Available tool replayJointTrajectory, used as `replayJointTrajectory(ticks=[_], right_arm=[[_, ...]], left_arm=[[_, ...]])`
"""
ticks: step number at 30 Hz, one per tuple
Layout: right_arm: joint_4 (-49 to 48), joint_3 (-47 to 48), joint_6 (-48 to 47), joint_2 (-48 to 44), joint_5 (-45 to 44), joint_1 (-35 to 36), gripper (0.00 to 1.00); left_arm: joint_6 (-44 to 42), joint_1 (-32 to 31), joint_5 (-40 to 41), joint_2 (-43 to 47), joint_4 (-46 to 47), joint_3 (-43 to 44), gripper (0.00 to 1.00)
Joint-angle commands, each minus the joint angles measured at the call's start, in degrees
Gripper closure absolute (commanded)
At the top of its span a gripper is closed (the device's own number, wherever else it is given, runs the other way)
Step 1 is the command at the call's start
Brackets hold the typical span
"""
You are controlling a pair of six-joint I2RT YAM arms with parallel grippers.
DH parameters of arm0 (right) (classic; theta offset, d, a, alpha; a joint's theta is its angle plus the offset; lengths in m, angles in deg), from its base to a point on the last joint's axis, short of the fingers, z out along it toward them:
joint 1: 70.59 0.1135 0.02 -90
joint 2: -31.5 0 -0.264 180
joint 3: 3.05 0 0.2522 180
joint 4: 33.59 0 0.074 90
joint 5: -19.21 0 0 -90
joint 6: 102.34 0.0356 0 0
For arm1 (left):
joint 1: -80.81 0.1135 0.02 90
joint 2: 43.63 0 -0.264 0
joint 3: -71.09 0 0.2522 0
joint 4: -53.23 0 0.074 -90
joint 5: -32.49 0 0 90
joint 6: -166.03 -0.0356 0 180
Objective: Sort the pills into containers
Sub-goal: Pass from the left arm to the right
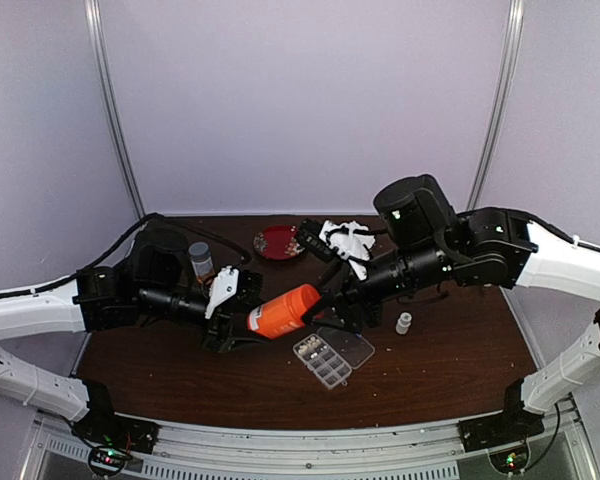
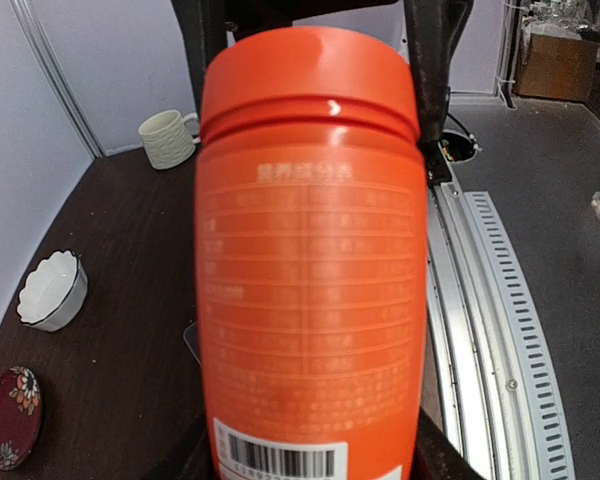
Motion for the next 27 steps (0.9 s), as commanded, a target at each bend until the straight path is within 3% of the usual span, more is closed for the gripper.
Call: replayJointTrajectory(ticks=[1, 7, 12, 16, 17, 18, 19, 24, 27], right_arm=[[-6.0, -2.1, 29.2, 0.6, -1.6, 0.0, 0.83], [-7.6, -4.7, 32.1, -0.9, -4.2, 0.0, 0.86], [0.2, -2.4, 27.0, -0.7, -7.9, -1.5, 0.84], [4.8, -3.3, 24.1, -2.6, -9.2, -4.8, 0.84], [5.5, -3.7, 23.5, -3.2, -9.4, -5.6, 0.84], [6.1, -4.1, 23.0, -3.7, -9.7, -6.5, 0.83], [6.9, -4.5, 22.3, -4.2, -10.0, -7.6, 0.83], [9.3, -6.2, 19.0, -5.9, -11.8, -14.4, 0.83], [14.6, -4.4, 15.4, -3.7, -16.8, -18.8, 0.83]], left_arm=[[-4.4, -0.2, 7.1, -0.6, 6.7, 2.2, 1.00], [-4.3, -0.2, 8.1, -1.2, 8.1, 2.2, 1.00], [-0.3, -0.2, 9.8, 0.1, 13.9, -1.1, 0.49], [0.9, -0.2, 12.5, 2.4, 15.3, -3.6, 0.36], [1.3, -0.1, 14.0, 2.9, 15.5, -4.3, 0.27], [1.8, -0.1, 15.5, 3.5, 15.8, -4.7, 0.07], [2.5, -0.2, 17.0, 4.2, 16.0, -5.4, 0.03], [5.9, -0.1, 22.2, 7.9, 18.9, -9.0, 0.02], [12.0, 0.2, 31.7, 9.1, 17.3, -9.1, 0.02]])
